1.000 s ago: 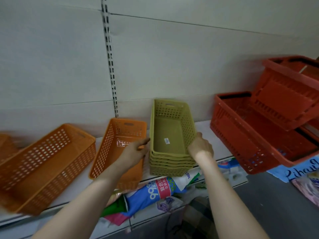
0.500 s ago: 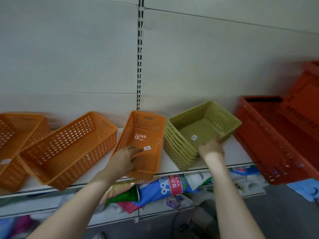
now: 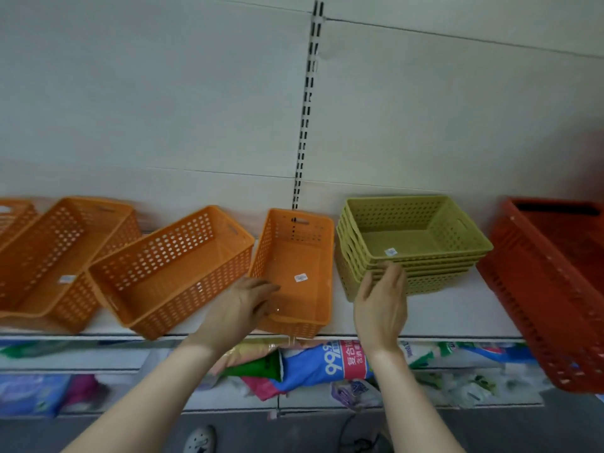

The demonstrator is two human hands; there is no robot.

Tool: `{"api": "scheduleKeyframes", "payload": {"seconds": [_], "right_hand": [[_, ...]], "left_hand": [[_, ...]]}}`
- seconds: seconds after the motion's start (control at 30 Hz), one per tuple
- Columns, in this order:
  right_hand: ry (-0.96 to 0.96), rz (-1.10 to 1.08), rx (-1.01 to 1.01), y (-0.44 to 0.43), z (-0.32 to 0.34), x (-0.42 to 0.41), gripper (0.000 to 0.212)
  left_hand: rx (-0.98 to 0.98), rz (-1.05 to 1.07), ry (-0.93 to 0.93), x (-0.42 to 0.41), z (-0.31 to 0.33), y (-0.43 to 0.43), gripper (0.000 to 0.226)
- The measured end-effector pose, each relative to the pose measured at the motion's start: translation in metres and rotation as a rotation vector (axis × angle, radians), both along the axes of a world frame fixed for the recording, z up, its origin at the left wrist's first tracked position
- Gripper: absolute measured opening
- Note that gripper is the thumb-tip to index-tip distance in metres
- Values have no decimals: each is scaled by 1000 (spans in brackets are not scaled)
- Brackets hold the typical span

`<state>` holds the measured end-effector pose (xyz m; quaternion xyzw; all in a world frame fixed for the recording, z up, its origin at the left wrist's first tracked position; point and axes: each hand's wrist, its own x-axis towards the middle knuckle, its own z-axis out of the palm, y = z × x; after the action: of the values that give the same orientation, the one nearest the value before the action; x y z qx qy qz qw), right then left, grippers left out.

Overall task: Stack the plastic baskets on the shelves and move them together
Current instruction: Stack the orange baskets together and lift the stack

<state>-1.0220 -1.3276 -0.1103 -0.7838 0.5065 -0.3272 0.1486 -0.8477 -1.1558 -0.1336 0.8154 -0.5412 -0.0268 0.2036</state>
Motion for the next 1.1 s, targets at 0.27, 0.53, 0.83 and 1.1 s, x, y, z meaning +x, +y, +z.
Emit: {"api": "scheduleKeyframes", "payload": {"seconds": [0.27, 0.53, 0.83, 1.1], "right_hand": [[219, 174, 543, 23, -32, 46, 43], [164, 71, 313, 44, 36, 49, 30], [-8, 405, 107, 64, 92, 82, 33], [226, 473, 270, 73, 67, 125, 31]], "left_hand": [[104, 363, -37, 51, -4, 83, 54], [119, 243, -88, 82, -19, 140, 52], [-21, 230, -195, 137, -19, 164, 29], [-313, 394, 1035, 116, -22, 157, 71]]}}
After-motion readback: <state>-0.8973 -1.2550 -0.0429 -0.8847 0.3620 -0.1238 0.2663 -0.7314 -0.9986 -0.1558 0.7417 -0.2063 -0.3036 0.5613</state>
